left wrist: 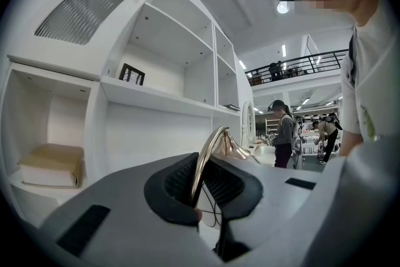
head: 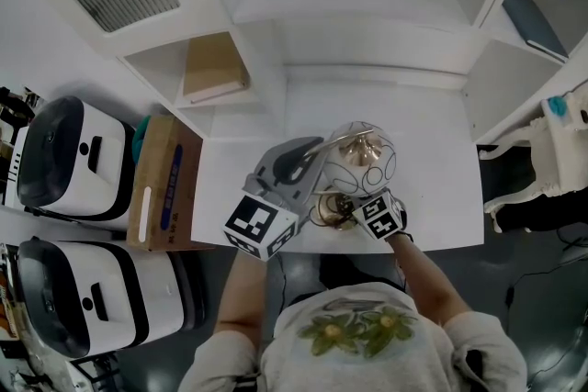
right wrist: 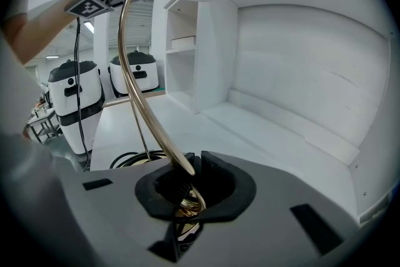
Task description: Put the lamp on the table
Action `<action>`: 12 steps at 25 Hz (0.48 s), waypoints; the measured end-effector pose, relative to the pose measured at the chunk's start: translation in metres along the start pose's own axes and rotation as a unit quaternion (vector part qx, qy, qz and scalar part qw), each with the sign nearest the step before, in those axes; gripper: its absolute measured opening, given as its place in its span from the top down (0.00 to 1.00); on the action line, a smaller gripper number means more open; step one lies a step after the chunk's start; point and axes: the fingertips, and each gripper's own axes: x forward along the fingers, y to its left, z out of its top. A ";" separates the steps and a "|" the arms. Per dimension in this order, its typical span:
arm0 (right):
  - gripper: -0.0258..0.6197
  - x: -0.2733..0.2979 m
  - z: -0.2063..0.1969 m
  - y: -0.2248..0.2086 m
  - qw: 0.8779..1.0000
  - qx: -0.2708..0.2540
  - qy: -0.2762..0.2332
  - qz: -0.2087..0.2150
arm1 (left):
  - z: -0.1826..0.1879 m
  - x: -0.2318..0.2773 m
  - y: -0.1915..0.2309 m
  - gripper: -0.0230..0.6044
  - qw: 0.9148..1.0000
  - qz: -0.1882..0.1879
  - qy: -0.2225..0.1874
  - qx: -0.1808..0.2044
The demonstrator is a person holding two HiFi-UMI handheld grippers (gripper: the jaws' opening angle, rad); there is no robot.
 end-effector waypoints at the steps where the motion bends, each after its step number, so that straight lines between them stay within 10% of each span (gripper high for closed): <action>1: 0.89 0.001 0.000 -0.001 1.000 -0.001 0.000 0.000 | 0.000 0.001 0.000 0.92 1.000 -0.001 -0.001 0.000; 12: 0.89 0.008 -0.004 -0.005 1.000 0.004 0.004 0.010 | -0.006 0.008 0.003 0.92 1.000 -0.003 0.001 0.003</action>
